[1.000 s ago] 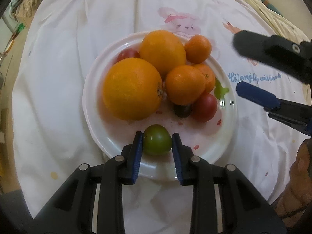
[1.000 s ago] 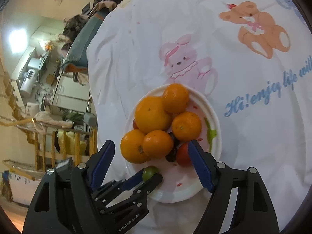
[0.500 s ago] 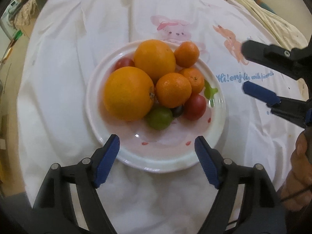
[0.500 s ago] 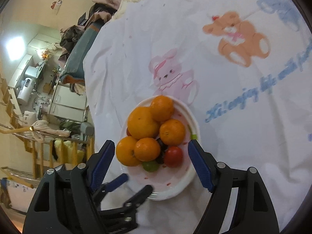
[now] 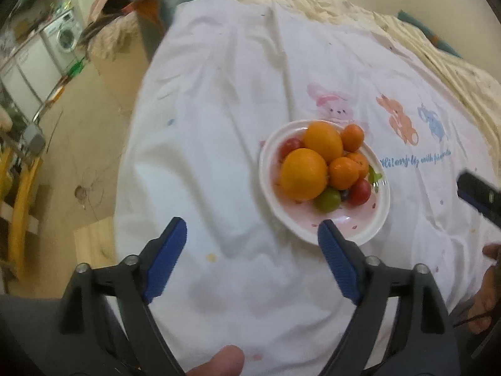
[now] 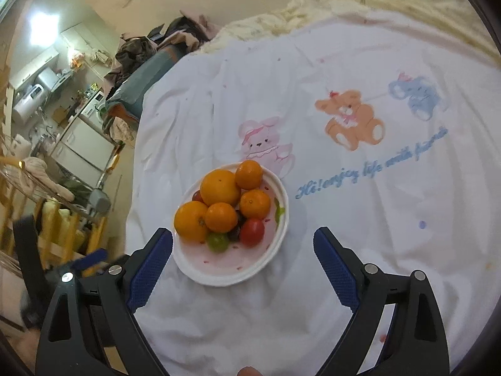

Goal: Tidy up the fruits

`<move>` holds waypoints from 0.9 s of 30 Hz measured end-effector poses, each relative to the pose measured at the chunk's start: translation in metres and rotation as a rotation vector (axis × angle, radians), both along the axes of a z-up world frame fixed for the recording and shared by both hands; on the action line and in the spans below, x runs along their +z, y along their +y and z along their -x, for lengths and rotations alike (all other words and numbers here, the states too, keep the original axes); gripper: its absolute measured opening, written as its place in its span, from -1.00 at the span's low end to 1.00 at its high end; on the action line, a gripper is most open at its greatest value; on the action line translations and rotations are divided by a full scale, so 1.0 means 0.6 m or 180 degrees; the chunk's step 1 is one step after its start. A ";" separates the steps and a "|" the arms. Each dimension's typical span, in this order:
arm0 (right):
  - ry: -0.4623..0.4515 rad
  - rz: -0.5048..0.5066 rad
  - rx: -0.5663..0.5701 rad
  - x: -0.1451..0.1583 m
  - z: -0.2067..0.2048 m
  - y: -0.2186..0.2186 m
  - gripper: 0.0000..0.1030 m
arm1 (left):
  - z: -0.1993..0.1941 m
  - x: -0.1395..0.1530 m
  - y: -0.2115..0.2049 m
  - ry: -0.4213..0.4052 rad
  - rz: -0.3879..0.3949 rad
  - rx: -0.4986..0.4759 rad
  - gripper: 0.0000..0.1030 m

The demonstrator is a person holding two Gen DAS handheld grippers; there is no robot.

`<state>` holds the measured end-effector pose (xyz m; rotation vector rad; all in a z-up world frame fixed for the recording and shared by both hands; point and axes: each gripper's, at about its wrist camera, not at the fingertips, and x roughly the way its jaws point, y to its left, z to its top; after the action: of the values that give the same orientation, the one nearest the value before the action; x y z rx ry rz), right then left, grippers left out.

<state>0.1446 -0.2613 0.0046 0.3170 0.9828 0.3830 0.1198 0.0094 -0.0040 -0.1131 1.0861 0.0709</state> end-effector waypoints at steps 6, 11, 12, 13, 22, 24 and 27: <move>-0.0113 0.0218 -0.0050 0.010 0.060 0.011 0.96 | 0.055 0.038 0.014 -0.0354 0.0041 -0.0035 0.96; -0.0346 0.0348 -0.0091 0.021 0.104 0.032 1.00 | 0.094 0.066 0.004 -0.0678 -0.0078 -0.0102 0.99; -0.0407 0.0401 -0.0116 0.021 0.115 0.039 1.00 | 0.102 0.069 0.003 -0.0754 -0.0102 -0.0067 0.99; -0.0457 0.0433 -0.0135 0.020 0.122 0.044 1.00 | 0.110 0.071 0.002 -0.0810 -0.0111 -0.0032 0.99; -0.0773 0.0864 -0.0138 0.020 0.149 0.082 1.00 | 0.122 0.050 -0.022 -0.0826 -0.0187 -0.0065 0.99; -0.0758 0.0853 -0.0133 0.020 0.149 0.083 1.00 | 0.120 0.048 -0.023 -0.0827 -0.0212 -0.0049 0.99; -0.0733 0.0850 -0.0148 0.020 0.146 0.084 1.00 | 0.118 0.045 -0.020 -0.0821 -0.0191 -0.0020 0.99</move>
<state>0.0573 -0.2110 0.0166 0.0514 0.7876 0.2359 0.0488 -0.0027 0.0232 -0.0626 0.8259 0.0809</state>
